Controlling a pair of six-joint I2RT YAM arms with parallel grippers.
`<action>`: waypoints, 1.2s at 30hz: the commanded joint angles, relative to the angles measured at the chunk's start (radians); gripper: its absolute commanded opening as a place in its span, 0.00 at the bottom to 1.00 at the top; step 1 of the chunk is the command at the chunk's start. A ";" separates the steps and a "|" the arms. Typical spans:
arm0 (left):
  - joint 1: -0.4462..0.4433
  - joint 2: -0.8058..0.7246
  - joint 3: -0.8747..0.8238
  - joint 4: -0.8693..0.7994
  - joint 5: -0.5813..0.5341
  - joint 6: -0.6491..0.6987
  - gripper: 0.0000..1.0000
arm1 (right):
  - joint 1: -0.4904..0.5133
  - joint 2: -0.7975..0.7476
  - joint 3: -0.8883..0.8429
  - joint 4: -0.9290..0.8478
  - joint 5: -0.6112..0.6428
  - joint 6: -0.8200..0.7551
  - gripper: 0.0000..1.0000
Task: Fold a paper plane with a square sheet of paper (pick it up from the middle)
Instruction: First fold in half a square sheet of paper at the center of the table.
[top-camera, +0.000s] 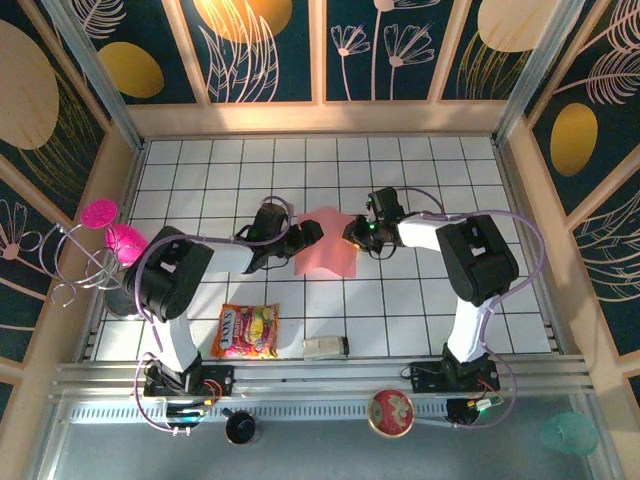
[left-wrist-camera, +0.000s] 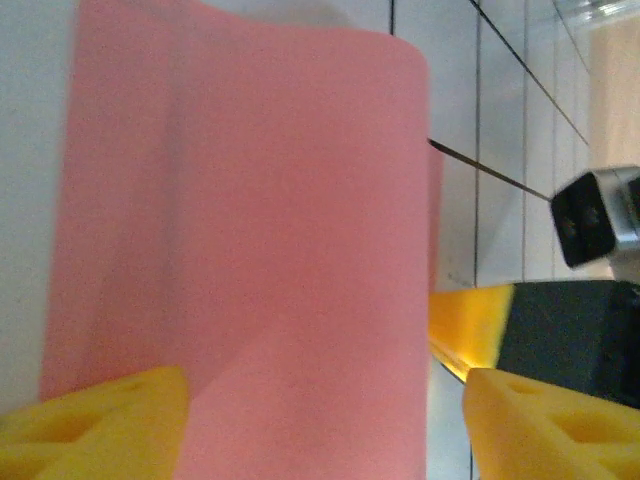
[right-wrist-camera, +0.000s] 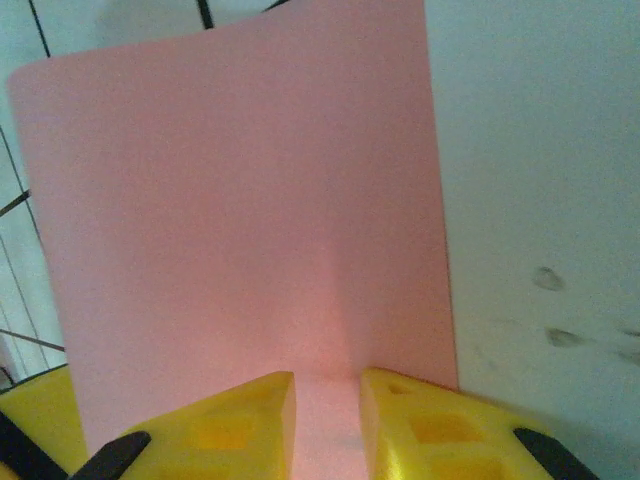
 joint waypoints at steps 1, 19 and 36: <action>-0.003 -0.019 -0.040 0.025 0.031 -0.028 0.81 | 0.024 0.057 0.021 -0.008 -0.015 0.018 0.25; -0.002 0.028 0.048 -0.181 -0.026 0.049 0.67 | 0.076 0.095 0.042 0.158 -0.153 0.100 0.22; -0.001 -0.229 0.073 -0.084 0.080 0.098 0.32 | -0.125 -0.350 -0.220 0.384 -0.241 -0.001 0.57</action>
